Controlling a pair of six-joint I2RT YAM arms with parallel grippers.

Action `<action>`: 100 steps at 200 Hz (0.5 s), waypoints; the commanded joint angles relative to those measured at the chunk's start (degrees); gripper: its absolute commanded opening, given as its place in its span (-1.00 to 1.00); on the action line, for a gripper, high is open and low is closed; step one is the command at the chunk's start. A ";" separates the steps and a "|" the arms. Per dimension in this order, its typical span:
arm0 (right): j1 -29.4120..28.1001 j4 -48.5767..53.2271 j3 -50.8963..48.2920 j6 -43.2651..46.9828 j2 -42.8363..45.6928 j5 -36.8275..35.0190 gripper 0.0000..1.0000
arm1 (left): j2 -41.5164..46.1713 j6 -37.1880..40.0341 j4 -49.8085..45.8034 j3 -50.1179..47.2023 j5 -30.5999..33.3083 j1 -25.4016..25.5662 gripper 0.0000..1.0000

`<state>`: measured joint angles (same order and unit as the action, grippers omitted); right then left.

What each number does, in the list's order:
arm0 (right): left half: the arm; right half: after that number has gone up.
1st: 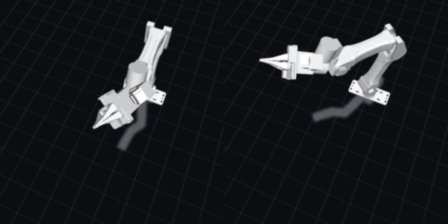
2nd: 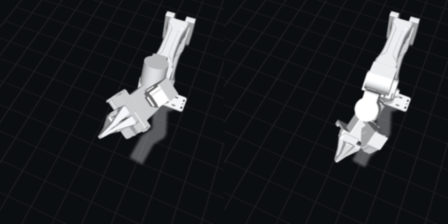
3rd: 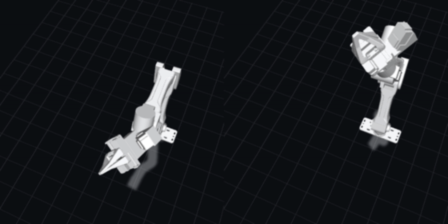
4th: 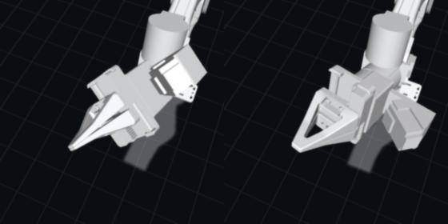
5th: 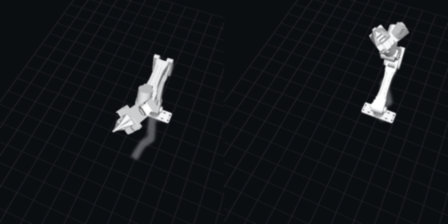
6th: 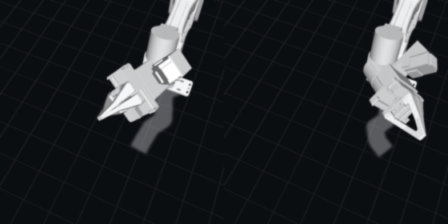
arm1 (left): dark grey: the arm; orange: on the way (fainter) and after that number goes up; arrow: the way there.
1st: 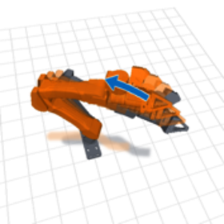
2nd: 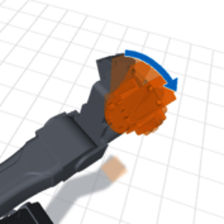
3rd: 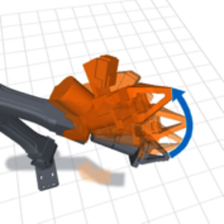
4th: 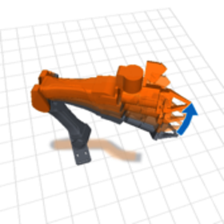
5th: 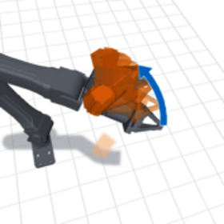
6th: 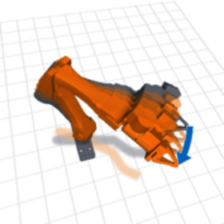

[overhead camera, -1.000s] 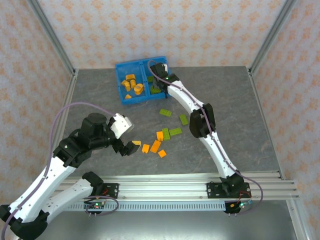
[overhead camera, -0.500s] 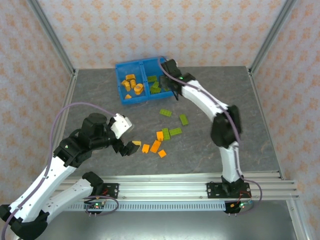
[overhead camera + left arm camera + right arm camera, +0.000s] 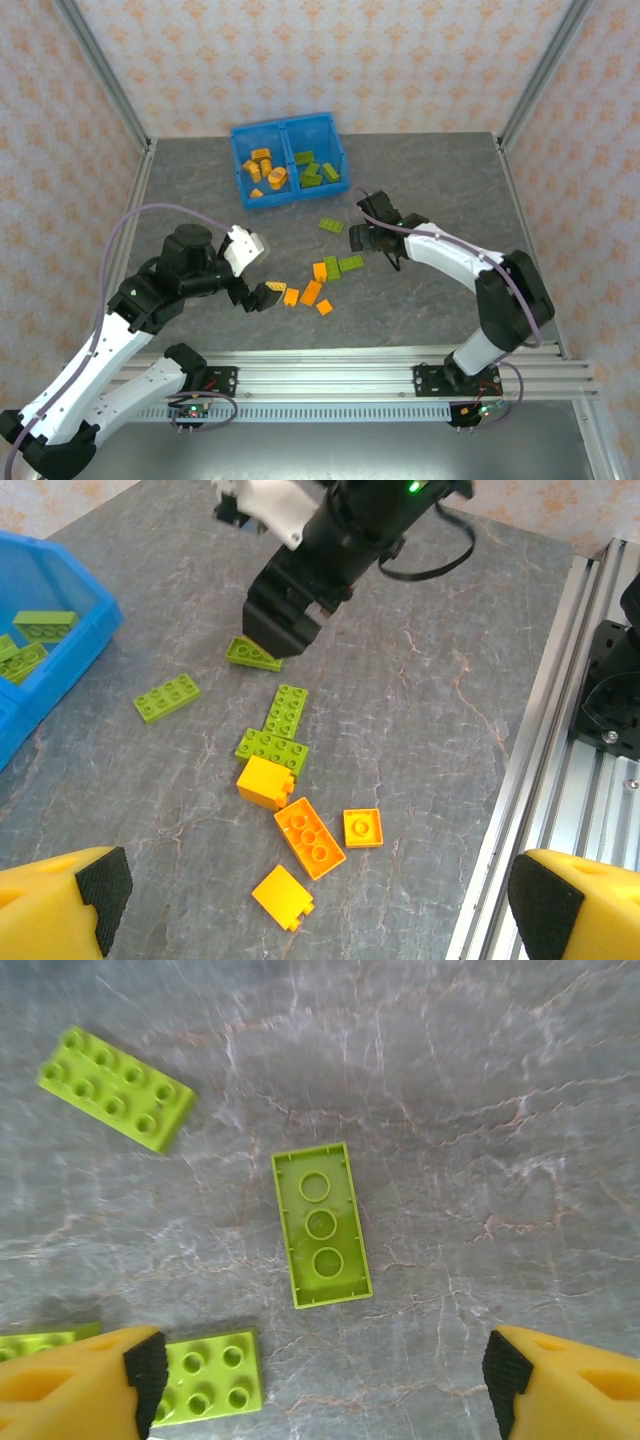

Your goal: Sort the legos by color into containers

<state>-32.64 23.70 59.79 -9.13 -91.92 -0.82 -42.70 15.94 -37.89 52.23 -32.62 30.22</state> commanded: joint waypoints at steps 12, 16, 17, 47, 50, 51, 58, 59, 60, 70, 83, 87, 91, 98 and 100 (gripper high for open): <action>2.82 -0.36 3.97 1.14 -5.64 2.58 0.68 | 0.22 -0.85 0.88 -0.55 -0.87 -0.69 0.99; 2.87 -0.47 4.55 1.35 -6.55 2.80 0.65 | 0.25 -0.98 0.86 -0.61 -0.67 -0.69 0.99; 2.90 -0.44 4.73 1.42 -6.75 2.91 0.65 | 0.29 -0.95 0.88 -0.58 -0.64 -0.69 0.99; 3.17 1.49 10.28 1.80 -14.12 2.69 0.43 | 0.60 -0.92 0.82 -0.65 -0.02 -0.77 0.99; 3.15 1.70 10.65 1.63 -14.77 2.66 0.40 | 0.63 -0.98 0.88 -0.68 0.10 -0.73 0.99; 3.22 1.70 10.76 1.60 -14.91 2.66 0.39 | 0.61 -0.95 0.84 -0.66 0.10 -0.75 0.99; 3.36 1.93 11.57 1.17 -16.19 2.59 0.33 | 0.57 -0.93 0.84 -0.64 0.08 -0.75 0.99; 3.37 1.99 11.66 1.10 -16.32 2.54 0.32 | 0.58 -0.92 0.82 -0.68 0.05 -0.76 0.99; 3.37 2.02 11.75 1.07 -16.52 2.51 0.31 | 0.59 -0.96 0.76 -0.66 0.03 -0.77 0.99; 3.37 2.61 12.52 0.63 -17.63 2.56 0.22 | 0.58 -1.02 0.77 -0.73 0.01 -0.77 0.99; 3.37 2.26 12.33 0.10 -18.02 3.18 0.16 | 0.55 -1.03 0.80 -0.74 -0.07 -0.77 0.99; 3.36 2.14 12.16 -0.11 -17.95 3.27 0.15 | 0.59 -1.00 0.86 -0.81 -0.05 -0.77 0.99; 3.38 1.98 11.99 -0.23 -17.94 3.36 0.15 | 0.59 -1.03 0.87 -0.79 -0.07 -0.77 0.99; 3.33 1.88 11.68 -0.37 -17.87 3.52 0.12 | 0.51 -1.00 0.90 -0.79 -0.07 -0.77 0.99; 3.34 1.92 11.60 -0.39 -17.86 3.52 0.12 | 0.47 -1.00 0.93 -0.74 -0.07 -0.77 0.99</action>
<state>-29.45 24.25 71.11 -8.38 -109.71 2.42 -42.74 15.92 -37.89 52.01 -32.60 30.22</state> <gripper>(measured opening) 0.572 0.996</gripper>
